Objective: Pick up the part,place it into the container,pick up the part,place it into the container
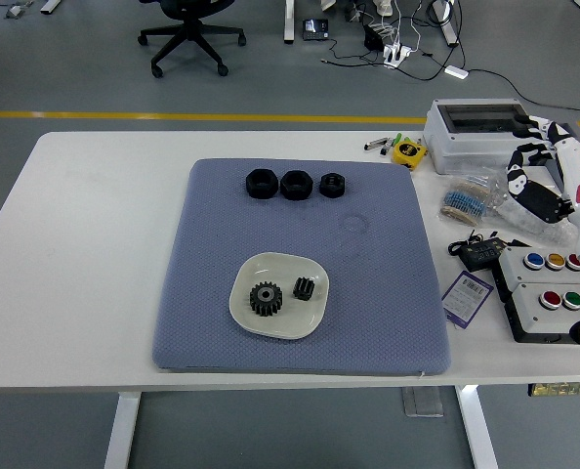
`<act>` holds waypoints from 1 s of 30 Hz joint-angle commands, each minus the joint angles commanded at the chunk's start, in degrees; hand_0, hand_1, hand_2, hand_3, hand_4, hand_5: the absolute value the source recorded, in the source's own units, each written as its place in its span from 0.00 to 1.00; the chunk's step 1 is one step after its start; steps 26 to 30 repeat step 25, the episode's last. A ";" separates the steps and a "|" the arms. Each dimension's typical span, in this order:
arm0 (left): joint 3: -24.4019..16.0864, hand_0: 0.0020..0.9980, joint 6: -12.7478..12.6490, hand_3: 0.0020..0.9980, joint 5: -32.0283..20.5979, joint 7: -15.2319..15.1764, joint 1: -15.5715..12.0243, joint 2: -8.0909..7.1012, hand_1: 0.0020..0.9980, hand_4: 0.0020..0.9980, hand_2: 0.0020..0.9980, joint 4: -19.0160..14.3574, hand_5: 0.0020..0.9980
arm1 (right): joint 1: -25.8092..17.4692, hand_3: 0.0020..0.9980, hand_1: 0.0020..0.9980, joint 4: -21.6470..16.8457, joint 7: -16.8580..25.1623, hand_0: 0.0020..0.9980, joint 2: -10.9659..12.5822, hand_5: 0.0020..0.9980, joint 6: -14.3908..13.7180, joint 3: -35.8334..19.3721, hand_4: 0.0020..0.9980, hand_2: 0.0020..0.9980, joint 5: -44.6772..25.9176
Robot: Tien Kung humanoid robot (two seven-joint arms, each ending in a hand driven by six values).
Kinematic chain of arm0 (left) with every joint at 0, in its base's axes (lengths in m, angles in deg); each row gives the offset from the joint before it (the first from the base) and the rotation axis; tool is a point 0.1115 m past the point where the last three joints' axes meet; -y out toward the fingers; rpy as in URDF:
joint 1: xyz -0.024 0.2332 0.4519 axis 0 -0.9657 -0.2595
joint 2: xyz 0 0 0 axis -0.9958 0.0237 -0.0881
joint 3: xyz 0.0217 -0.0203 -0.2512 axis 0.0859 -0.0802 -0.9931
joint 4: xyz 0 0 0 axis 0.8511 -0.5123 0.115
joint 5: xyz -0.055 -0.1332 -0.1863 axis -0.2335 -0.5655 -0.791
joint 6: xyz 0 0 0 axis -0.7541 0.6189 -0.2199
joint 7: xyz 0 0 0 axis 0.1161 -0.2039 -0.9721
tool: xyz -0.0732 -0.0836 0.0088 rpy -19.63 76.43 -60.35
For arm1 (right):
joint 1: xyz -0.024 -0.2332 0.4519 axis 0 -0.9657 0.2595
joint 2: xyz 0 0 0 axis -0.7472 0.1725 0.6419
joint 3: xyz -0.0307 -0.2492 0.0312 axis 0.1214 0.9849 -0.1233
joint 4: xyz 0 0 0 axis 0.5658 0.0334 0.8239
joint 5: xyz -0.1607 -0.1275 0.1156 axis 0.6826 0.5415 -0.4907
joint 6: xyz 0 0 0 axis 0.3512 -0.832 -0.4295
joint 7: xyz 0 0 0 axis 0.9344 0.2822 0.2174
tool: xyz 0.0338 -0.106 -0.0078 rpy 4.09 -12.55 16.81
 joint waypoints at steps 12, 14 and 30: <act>0.57 0.54 -0.18 0.61 -0.44 -0.27 0.32 -0.04 0.57 0.63 0.59 0.00 0.63 | 0.53 0.38 0.25 0.38 1.70 0.21 0.10 0.26 -1.20 0.16 0.00 0.32 -2.80; 0.63 0.54 -0.20 0.61 -0.53 -0.29 0.36 -0.04 0.57 0.63 0.59 0.01 0.63 | 0.62 0.38 0.25 0.52 1.86 0.21 0.09 0.26 -0.23 0.14 0.00 0.32 -3.90; 0.89 0.54 -0.22 0.61 -0.80 -0.45 0.50 -0.09 0.57 0.63 0.59 0.03 0.63 | 0.94 0.71 0.51 0.77 2.73 0.44 0.14 0.01 2.04 0.11 0.15 0.57 -3.93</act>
